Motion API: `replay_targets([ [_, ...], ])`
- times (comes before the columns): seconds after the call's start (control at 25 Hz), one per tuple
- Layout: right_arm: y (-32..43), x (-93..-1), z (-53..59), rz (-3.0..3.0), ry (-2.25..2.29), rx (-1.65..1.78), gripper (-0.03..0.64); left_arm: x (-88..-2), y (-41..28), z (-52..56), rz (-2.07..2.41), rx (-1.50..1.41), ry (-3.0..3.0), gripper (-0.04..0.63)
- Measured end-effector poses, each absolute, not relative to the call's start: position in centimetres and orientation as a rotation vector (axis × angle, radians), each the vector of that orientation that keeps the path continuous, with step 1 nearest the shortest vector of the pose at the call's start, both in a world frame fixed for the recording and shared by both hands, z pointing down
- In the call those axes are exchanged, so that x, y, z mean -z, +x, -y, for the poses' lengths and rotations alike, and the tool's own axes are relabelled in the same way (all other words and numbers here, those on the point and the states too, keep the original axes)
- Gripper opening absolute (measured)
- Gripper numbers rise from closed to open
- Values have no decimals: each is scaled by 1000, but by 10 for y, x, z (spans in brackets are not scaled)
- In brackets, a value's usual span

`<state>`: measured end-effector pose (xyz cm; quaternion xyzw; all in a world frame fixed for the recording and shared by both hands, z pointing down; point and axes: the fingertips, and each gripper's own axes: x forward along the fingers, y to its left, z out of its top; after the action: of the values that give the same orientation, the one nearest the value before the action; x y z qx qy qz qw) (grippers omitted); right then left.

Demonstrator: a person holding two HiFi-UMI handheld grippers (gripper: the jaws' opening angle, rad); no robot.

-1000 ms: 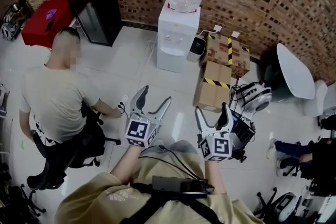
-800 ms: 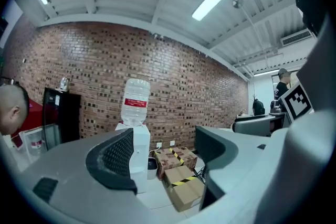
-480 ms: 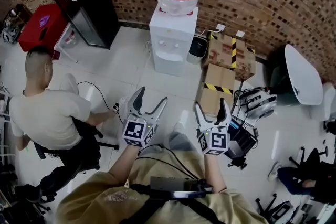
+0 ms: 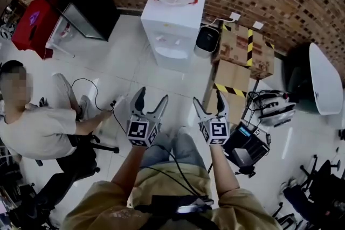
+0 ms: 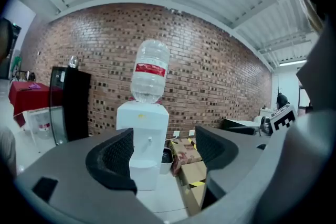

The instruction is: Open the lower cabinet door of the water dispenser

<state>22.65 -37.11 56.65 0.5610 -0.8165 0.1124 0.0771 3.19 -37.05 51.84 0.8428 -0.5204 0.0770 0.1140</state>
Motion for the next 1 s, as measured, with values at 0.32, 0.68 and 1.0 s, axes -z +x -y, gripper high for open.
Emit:
replay_targets([
  [0.32,224,-801,491,2380,1606,-372,433,-673,-4,427,1532,-247,2525,348],
  [0.68,237,-1010,602,2322,1652,-393,433,-800,-21,484,1509,-212,2587,348],
  [1.0,207,-1083,698,2418,1452,-298,405,-881,-37,492,1557,-131,2620,348],
])
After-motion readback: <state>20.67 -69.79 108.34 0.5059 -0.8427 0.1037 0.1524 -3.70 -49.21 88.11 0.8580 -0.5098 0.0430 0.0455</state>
